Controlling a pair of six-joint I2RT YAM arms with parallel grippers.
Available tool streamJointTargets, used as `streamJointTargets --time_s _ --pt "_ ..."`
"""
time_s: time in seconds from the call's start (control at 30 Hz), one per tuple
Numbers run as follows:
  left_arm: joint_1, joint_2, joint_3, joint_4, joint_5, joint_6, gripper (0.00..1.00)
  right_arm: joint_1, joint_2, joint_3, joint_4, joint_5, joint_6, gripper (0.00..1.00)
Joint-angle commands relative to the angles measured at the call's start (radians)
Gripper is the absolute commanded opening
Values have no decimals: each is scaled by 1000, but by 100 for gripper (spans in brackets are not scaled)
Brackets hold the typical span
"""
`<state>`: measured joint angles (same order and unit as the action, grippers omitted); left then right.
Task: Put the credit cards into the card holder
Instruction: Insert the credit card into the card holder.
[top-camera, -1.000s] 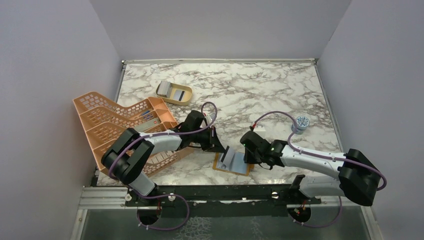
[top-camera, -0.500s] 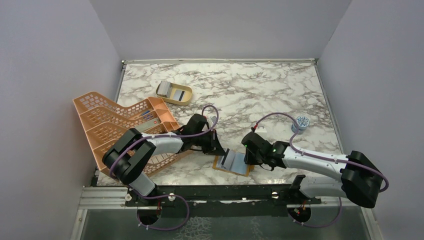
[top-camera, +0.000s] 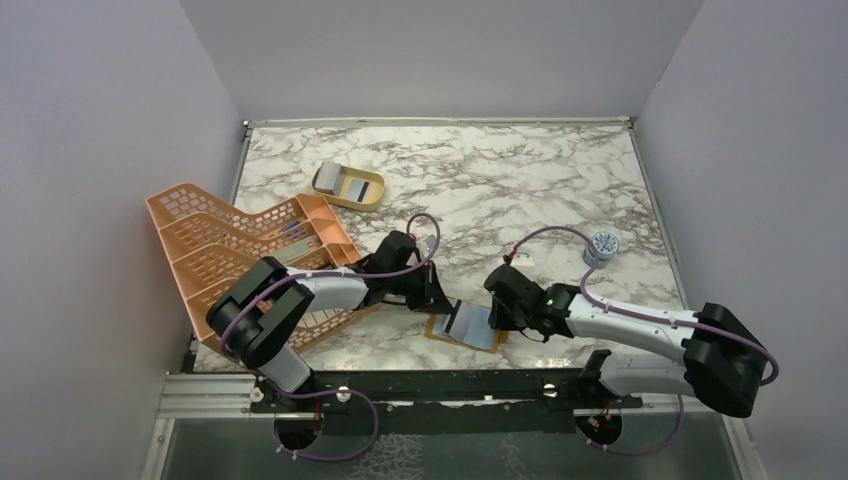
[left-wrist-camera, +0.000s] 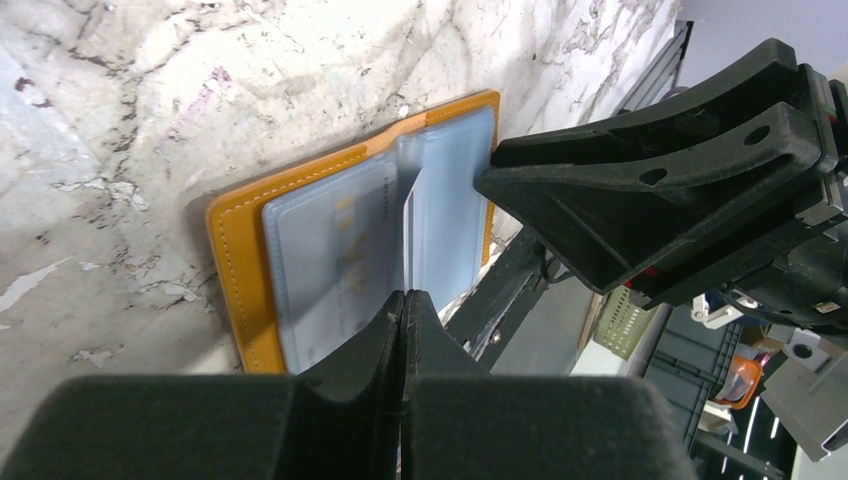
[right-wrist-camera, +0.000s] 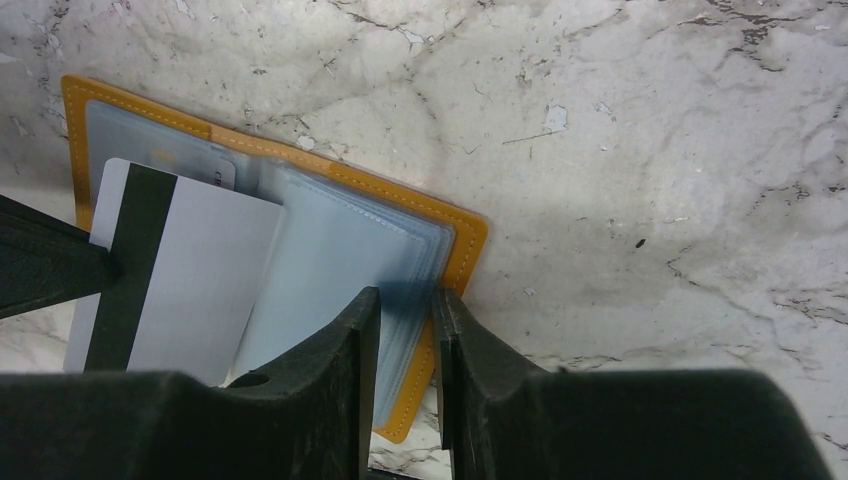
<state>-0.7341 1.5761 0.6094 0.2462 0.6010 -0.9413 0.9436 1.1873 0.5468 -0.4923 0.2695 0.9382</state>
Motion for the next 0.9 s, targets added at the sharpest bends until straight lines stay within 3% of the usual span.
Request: streamJointTargets --time_s 0.0,0.87 --pt "-13 24 -11 56 -3 -5 0 9 -12 -18 18 -14 12 26" --pt "-79 43 -19 78 -156 -4 0 9 -41 -35 24 -44 36 26"
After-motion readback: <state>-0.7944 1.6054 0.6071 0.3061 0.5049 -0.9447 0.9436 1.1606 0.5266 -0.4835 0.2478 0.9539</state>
